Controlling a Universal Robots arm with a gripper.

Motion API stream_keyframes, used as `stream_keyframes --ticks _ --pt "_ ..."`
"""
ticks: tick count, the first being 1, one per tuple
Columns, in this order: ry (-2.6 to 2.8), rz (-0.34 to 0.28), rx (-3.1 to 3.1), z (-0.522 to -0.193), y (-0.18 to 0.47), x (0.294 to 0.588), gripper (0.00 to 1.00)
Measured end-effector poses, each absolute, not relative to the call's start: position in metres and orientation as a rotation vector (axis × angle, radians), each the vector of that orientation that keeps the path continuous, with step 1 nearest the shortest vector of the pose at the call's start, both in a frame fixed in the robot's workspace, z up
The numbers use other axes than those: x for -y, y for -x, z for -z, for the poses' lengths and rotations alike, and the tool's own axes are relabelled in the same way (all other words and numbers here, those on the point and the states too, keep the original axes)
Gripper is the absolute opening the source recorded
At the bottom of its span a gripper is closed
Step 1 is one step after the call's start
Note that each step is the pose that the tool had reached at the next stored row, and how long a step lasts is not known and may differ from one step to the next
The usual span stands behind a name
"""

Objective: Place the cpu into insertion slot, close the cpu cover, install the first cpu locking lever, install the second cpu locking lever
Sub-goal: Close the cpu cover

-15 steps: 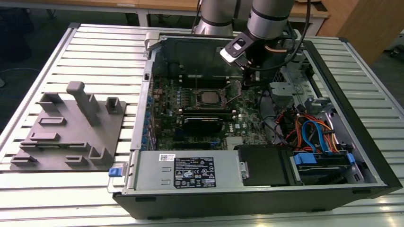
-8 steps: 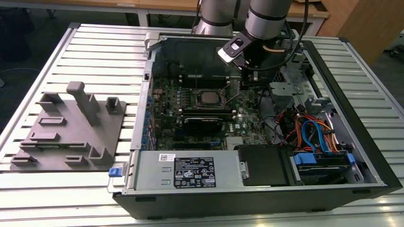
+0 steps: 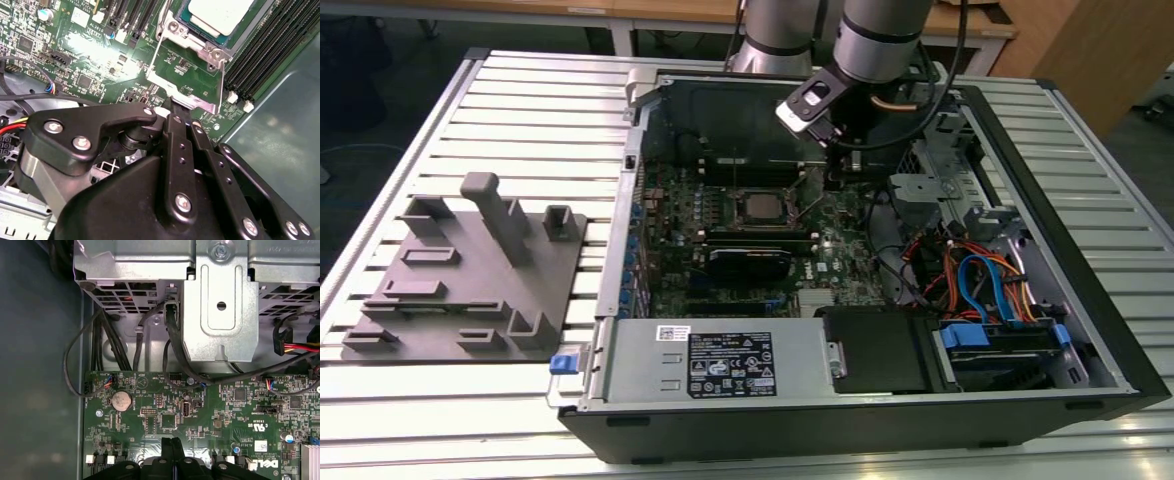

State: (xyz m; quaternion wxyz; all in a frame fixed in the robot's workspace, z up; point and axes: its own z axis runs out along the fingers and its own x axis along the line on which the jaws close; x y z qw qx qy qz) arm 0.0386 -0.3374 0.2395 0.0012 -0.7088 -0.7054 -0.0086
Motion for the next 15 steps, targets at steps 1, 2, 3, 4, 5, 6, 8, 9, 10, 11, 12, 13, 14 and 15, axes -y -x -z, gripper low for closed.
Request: stream_keyframes --ticks 1,2,3,4,5,6,8,9,10,11,12,13,14,15 --pt "2.225 0.027 2.214 -0.2395 -0.0383 0.3374 0.1" --pt "2.225 0.027 2.214 -0.2396 -0.0382 0.3374 0.1" --pt "2.225 0.027 2.214 -0.2395 -0.0371 0.3374 0.1" --pt "2.225 0.027 2.214 -0.2395 -0.0358 0.3374 0.1" --pt "2.225 0.027 2.214 -0.2395 -0.0357 0.3374 0.1" --pt "2.225 0.027 2.214 -0.2395 -0.0355 0.3374 0.1" --pt "2.225 0.027 2.214 -0.2395 -0.0351 0.3374 0.1" --pt "2.225 0.027 2.214 -0.2395 -0.0349 0.3374 0.1" --pt "2.225 0.027 2.214 -0.2395 -0.0347 0.3374 0.1" --pt "2.225 0.027 2.214 -0.2395 -0.0344 0.3374 0.1" --pt "2.225 0.027 2.214 -0.2395 -0.0338 0.3374 0.1" --pt "2.225 0.027 2.214 -0.2395 -0.0337 0.3374 0.1" --pt "2.225 0.027 2.214 -0.2395 -0.0335 0.3374 0.1" --pt "2.225 0.027 2.214 -0.2395 -0.0333 0.3374 0.1"
